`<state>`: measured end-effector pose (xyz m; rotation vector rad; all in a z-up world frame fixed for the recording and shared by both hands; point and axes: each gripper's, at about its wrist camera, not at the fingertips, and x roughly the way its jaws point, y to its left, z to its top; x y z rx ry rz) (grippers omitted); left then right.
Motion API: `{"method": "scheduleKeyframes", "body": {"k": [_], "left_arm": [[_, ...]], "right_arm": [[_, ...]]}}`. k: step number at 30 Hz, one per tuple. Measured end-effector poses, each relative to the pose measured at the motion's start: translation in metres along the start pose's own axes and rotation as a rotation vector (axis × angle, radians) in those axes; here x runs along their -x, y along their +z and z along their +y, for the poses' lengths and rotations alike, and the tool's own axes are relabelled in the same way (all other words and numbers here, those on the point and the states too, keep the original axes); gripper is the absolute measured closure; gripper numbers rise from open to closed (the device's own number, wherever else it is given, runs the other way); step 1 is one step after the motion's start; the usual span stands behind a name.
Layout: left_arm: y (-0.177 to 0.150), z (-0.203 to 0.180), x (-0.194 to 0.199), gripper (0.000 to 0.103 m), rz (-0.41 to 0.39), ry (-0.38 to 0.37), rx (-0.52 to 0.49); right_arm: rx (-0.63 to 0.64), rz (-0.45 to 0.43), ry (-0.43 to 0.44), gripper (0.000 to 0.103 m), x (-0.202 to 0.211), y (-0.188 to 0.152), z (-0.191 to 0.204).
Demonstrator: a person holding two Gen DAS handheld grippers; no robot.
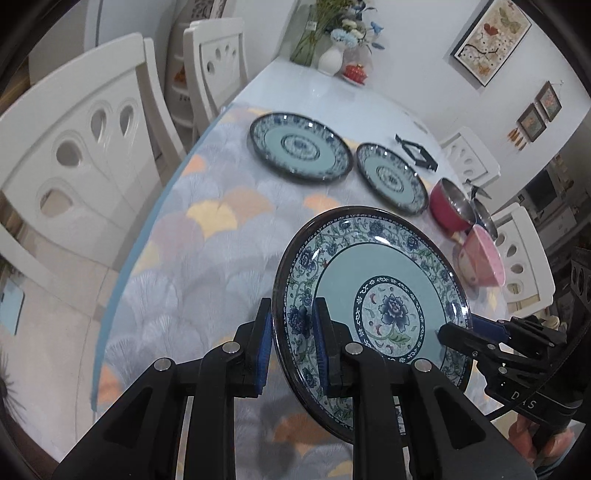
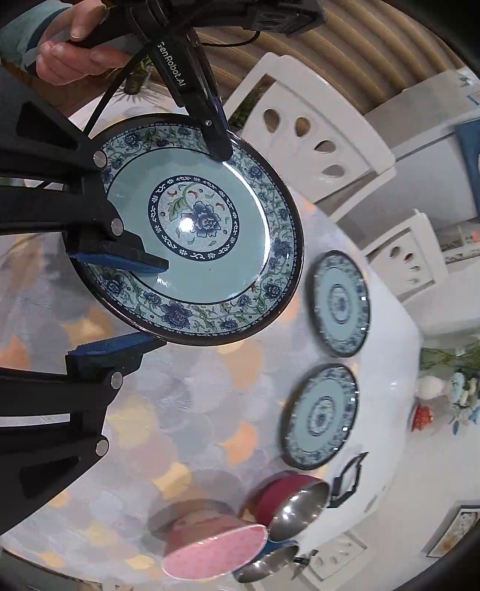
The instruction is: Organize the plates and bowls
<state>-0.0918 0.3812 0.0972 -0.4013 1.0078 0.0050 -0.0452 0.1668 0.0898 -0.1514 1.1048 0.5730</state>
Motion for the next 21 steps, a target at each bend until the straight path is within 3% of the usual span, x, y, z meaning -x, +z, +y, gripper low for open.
{"method": "scheduleKeyframes", "body": {"k": [4,9,14,21], "left_arm": [[-0.011,0.001,-0.008,0.086,0.016,0.006,-0.007],[-0.025,0.001,-0.032,0.086,0.054,0.045,-0.031],[-0.03,-0.005,-0.05,0.086,0.081,0.063,-0.078],[-0.039,0.006,-0.052,0.086,0.107,0.07,-0.031]], "right_arm": [[-0.017,0.026,0.001,0.07,-0.012,-0.01,-0.002],[-0.167,0.109,0.087,0.07,-0.04,-0.024,-0.024],[-0.197,0.142,0.05,0.07,-0.056,-0.033,-0.03],[-0.281,0.18,0.106,0.07,-0.063,-0.039,-0.041]]}}
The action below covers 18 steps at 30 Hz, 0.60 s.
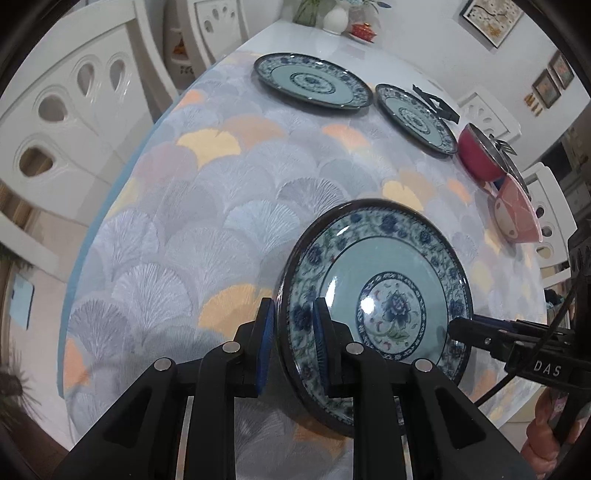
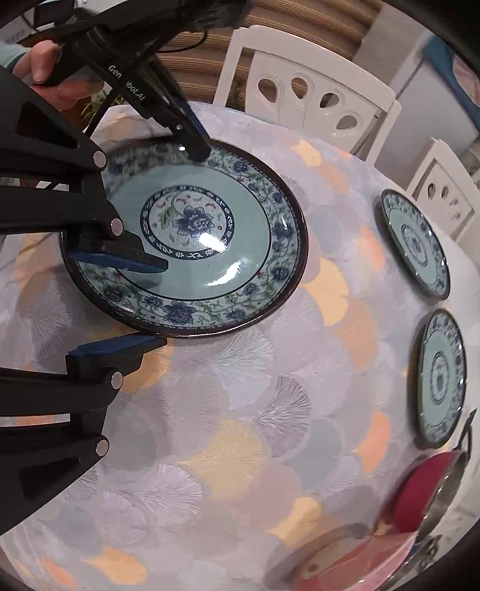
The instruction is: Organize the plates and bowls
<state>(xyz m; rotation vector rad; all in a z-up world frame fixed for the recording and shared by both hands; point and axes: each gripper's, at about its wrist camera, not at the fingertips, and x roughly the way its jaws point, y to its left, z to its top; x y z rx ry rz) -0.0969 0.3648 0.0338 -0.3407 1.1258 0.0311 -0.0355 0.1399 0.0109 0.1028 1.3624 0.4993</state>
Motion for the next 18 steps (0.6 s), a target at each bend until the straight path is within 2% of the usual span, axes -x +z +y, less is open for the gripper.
{"method": "scheduleKeyframes", "body": {"k": [4,8,14,18], "left_arm": [[0.0,0.006,0.006,0.086,-0.008,0.009,0.017],[0.003,0.016,0.02,0.086,-0.035,0.005,0.049],[0.013,0.019,0.039,0.084,-0.077,0.0,0.062],[0.031,0.012,0.051,0.083,-0.115,-0.022,0.057]], "right_arm": [[-0.02,0.011,0.025,0.07,0.004,0.002,-0.005],[-0.094,0.022,0.07,0.07,0.011,0.002,-0.02],[-0.105,-0.039,0.059,0.07,0.038,0.014,-0.023],[-0.051,-0.106,0.025,0.07,0.057,0.03,-0.007]]}}
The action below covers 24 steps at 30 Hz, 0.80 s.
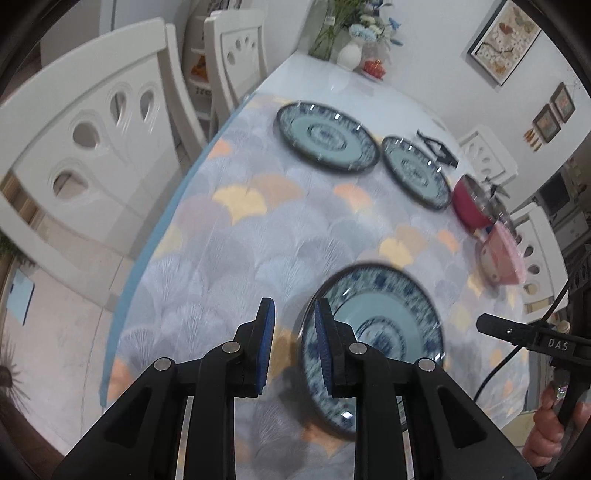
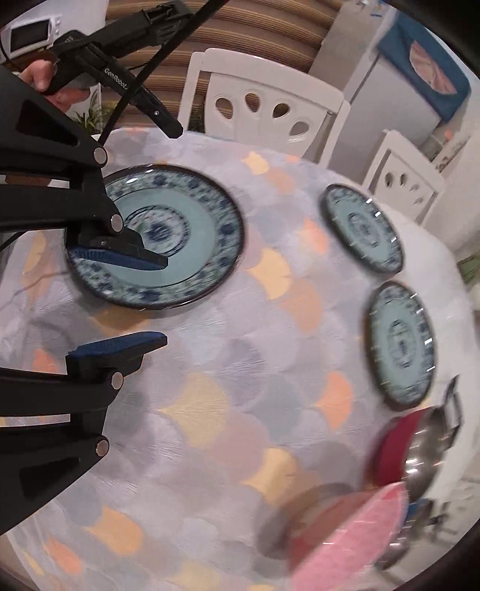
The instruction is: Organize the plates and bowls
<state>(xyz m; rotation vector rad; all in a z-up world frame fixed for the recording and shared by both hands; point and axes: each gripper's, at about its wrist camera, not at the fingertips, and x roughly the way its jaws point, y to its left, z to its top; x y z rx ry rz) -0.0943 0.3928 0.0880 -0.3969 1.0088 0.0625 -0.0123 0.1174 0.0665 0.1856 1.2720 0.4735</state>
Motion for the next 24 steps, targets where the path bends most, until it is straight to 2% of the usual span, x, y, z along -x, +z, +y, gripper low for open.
{"method": "scheduleKeyframes", "body": {"k": [5,7,9,10,11,12,13,19,24], "left_arm": [[0.029,-0.011,0.015,0.076,-0.069,-0.011,-0.03],[0.04,-0.014,0.019,0.073,-0.084,-0.014,-0.045],[0.054,-0.016,0.018,0.058,-0.085,-0.007,-0.063],[0.06,-0.017,0.017,0.044,-0.088,-0.001,-0.067],[0.066,-0.018,0.016,0.039,-0.103,0.006,-0.069],[0.073,-0.018,0.015,0.039,-0.115,0.014,-0.073],[0.078,-0.019,0.013,0.039,-0.115,0.017,-0.077],[0.121,-0.019,-0.012,0.039,-0.116,0.025,-0.086],[0.158,-0.016,-0.054,0.04,-0.098,0.053,-0.097]], "right_arm": [[0.116,-0.073,-0.076,0.07,0.015,0.019,0.027],[0.133,-0.092,-0.069,0.07,0.021,0.029,0.032],[0.138,-0.108,-0.058,0.067,0.026,0.039,0.035],[0.142,-0.122,-0.056,0.064,0.028,0.045,0.037],[0.144,-0.137,-0.057,0.054,0.03,0.051,0.038],[0.144,-0.158,-0.059,0.044,0.032,0.056,0.039],[0.142,-0.17,-0.06,0.043,0.032,0.059,0.04],[0.117,-0.155,-0.022,0.043,0.015,0.1,0.04],[0.135,-0.139,-0.027,0.043,-0.013,0.135,0.043]]}}
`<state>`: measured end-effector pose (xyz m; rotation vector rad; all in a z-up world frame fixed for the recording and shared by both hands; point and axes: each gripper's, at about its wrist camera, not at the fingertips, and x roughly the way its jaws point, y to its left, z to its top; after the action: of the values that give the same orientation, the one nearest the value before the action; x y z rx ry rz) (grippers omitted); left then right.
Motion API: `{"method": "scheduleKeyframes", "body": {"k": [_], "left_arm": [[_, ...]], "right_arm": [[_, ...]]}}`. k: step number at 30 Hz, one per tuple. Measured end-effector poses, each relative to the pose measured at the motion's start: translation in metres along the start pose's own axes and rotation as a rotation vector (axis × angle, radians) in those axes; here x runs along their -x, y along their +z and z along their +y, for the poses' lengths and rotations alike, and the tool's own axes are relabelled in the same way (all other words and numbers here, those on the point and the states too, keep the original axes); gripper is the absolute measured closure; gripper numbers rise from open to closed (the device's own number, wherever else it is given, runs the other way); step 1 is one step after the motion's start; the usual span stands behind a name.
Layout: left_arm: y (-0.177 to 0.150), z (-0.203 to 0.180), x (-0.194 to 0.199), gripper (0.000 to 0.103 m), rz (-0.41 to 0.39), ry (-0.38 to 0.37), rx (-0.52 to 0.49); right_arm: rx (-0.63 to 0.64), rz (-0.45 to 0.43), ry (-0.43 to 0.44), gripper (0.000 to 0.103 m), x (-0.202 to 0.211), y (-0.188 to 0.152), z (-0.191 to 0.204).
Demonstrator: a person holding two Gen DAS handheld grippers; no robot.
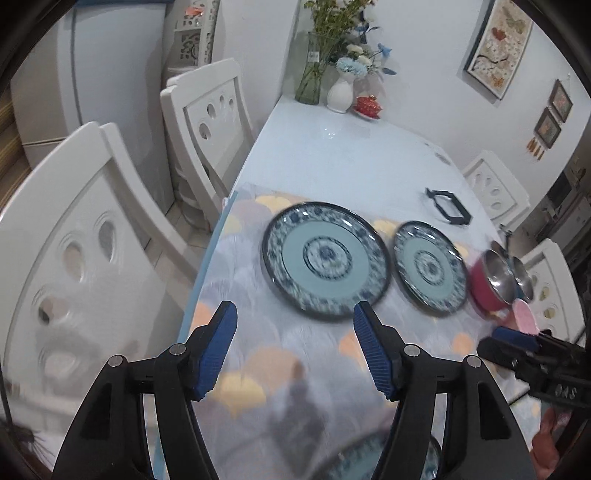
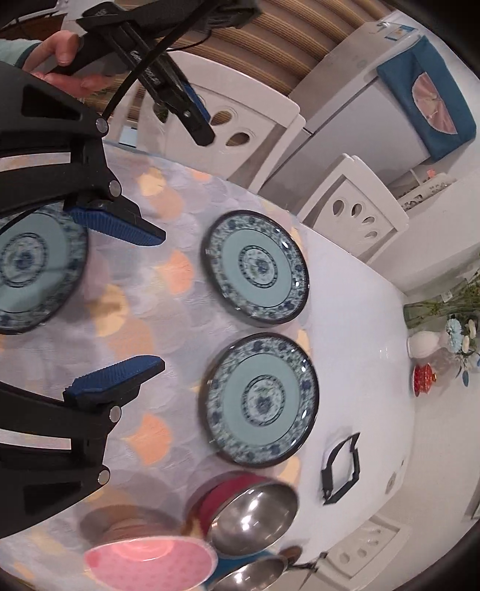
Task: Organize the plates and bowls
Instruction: 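Grasp the rim of a second floral plate with the right gripper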
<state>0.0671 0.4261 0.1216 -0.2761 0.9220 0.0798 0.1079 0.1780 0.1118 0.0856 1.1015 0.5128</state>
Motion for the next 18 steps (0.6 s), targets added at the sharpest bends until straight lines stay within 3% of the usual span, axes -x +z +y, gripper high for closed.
{"method": "scheduleKeyframes", "body": {"k": [8,18], "left_arm": [[0.027,0.022,-0.086,0.045,0.108,-0.035,0.134],[0.046,0.028,-0.137,0.058,0.144,-0.014,0.108]], "right_arm": [[-0.029,0.097,0.03,0.047,-0.078,0.028,-0.013],[-0.021,0.148,0.059,0.052,-0.133,0.054,-0.021]]}}
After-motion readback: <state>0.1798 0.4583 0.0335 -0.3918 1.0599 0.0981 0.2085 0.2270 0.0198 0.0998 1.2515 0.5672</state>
